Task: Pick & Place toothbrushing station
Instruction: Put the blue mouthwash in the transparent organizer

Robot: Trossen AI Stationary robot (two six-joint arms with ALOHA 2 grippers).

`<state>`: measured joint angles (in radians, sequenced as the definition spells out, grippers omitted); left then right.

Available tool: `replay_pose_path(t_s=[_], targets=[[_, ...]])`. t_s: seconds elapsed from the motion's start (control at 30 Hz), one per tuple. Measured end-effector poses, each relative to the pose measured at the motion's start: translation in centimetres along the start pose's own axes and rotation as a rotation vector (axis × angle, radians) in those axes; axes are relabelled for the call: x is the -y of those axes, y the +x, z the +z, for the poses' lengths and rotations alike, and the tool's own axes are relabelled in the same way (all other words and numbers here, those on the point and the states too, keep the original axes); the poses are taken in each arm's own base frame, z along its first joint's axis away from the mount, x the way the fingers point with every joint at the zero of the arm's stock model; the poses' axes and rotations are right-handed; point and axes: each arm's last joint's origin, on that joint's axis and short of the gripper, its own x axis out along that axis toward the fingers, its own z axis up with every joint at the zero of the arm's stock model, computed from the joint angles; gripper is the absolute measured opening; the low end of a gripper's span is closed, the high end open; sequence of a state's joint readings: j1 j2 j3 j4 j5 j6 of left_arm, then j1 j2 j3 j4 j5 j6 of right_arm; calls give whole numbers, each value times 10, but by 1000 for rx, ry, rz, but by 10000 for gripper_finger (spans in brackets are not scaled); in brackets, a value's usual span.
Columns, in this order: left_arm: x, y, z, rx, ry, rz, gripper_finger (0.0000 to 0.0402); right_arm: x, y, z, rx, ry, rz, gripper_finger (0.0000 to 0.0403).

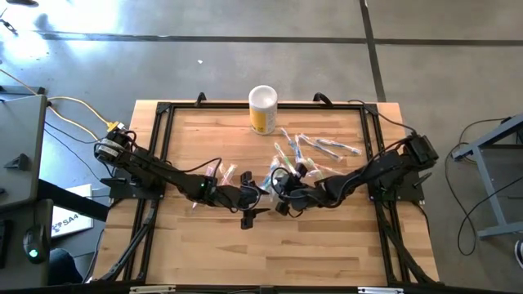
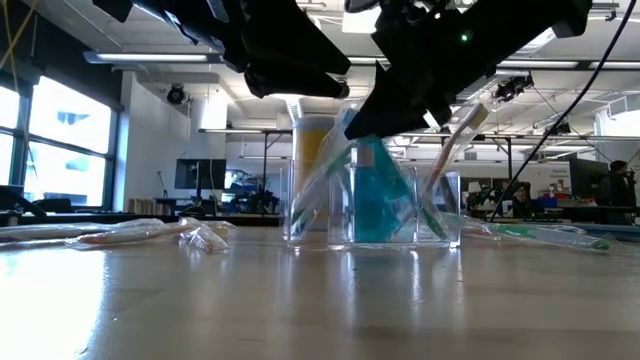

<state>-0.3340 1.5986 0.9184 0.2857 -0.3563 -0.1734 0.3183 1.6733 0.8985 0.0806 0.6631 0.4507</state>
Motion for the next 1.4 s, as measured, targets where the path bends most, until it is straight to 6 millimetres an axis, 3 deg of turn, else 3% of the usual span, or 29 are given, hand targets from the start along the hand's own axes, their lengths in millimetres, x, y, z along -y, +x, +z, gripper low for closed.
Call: replay_pose_path(t_s=[0.17,0.33,0.47,0.8,0.97,1.13,1.4], targets=[[0,0,0,2,-1,0,248,0,0,-1,-7,-2,13,196],[0,0,0,3,-12,0,248,1,-2,2,4,5,11,227],[0,0,0,2,-13,0,248,2,-9,8,31,12,5,222],[0,0,0,2,-12,0,248,3,-11,9,4,7,45,142],[0,0,0,3,-12,0,248,5,-10,10,5,12,40,125],[0,0,0,3,-15,0,248,5,-9,9,-2,11,40,134],[0,0,0,3,-16,0,248,7,-7,9,-12,3,34,193]])
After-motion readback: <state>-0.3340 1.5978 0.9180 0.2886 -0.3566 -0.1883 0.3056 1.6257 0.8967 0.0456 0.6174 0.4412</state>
